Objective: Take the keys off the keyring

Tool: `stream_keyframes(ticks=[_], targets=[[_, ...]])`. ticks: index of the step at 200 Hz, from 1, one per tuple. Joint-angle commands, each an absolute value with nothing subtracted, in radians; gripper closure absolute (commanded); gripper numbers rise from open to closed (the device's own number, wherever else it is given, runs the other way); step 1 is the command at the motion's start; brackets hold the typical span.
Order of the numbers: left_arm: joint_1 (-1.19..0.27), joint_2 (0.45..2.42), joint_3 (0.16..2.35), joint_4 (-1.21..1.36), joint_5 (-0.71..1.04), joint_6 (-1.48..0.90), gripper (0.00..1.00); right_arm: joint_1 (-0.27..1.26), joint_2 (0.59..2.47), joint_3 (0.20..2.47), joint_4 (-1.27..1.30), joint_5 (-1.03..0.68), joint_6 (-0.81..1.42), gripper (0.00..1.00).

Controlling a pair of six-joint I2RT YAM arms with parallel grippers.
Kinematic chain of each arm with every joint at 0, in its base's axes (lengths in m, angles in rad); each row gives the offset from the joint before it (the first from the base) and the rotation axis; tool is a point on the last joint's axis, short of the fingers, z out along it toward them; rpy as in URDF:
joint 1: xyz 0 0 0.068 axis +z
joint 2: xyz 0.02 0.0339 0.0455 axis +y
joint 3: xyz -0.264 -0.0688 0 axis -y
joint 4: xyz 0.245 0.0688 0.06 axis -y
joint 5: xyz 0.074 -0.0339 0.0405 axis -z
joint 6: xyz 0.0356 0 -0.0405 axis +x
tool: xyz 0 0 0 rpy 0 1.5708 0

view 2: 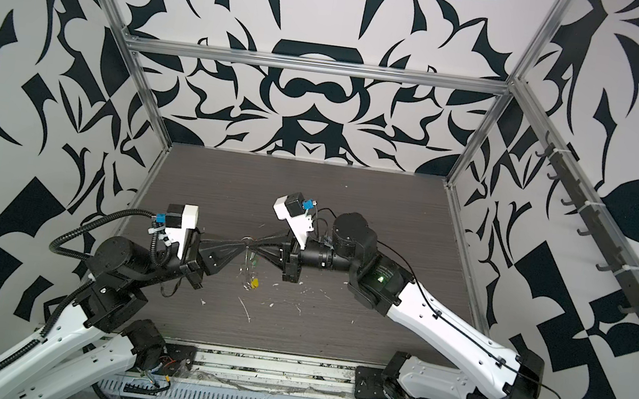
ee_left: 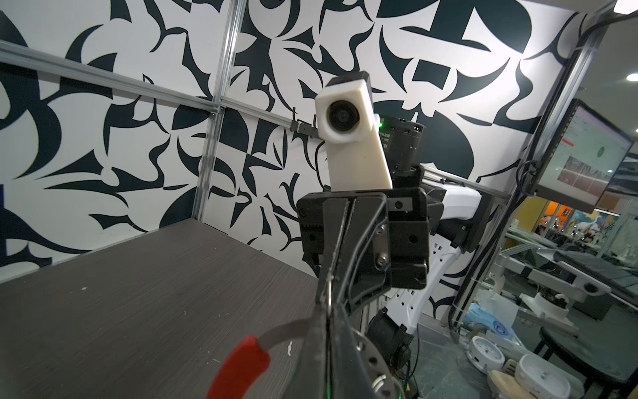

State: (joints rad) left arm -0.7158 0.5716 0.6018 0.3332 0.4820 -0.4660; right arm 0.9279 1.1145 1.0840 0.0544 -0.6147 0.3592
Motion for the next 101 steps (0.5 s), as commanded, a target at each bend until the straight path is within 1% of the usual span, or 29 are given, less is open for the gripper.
stream_keyframes(ticks=[1, 25, 37, 69, 101], targets=[[-0.716, 0.543, 0.624, 0.282, 0.447, -0.464, 0.73, 0.926, 1.092, 1.159, 0.004, -0.605, 0.307, 1.00], [-0.716, 0.495, 0.639, 0.173, 0.420, -0.415, 0.64, 0.923, 1.088, 1.218, -0.156, -0.597, 0.225, 1.00], [-0.716, 0.489, 0.657, 0.109, 0.423, -0.397, 0.61, 0.919, 1.102, 1.265, -0.265, -0.594, 0.167, 1.00], [-0.716, 0.588, 0.782, -0.075, 0.482, -0.380, 0.61, 0.919, 1.151, 1.367, -0.490, -0.565, 0.036, 1.00], [-0.716, 0.703, 0.885, -0.185, 0.572, -0.387, 0.61, 0.920, 1.189, 1.400, -0.600, -0.489, -0.020, 1.00]])
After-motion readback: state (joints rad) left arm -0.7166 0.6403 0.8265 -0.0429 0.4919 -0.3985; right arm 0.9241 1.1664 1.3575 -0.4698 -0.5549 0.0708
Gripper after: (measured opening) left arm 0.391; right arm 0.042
